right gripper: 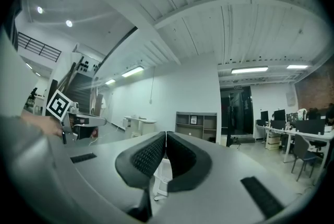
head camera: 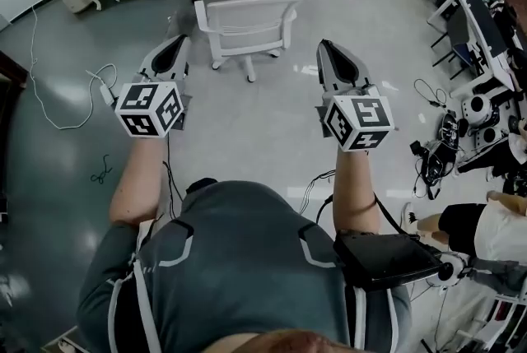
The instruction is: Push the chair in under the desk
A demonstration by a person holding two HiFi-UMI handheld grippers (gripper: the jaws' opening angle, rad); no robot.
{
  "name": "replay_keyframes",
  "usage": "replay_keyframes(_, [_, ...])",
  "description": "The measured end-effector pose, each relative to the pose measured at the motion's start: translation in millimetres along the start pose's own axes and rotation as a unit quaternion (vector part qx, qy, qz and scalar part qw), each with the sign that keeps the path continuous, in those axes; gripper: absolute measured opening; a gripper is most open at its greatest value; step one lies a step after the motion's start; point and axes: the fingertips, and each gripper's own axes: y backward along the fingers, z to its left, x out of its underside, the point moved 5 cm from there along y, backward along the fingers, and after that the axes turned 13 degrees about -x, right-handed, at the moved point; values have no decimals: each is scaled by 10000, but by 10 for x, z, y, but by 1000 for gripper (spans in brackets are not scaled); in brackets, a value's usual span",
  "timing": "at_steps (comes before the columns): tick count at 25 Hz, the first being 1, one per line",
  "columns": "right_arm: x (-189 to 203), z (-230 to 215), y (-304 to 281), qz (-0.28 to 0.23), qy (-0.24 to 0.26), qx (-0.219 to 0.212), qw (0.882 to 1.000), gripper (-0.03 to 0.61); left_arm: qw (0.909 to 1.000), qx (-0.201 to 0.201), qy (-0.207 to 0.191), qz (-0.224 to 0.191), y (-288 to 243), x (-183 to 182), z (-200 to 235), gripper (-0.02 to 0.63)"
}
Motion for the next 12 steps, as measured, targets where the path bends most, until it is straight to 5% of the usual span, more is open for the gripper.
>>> replay_keyframes(12, [152, -322, -406, 65, -39, -150, 9999, 29, 9998, 115, -78, 142, -547, 97, 51, 9])
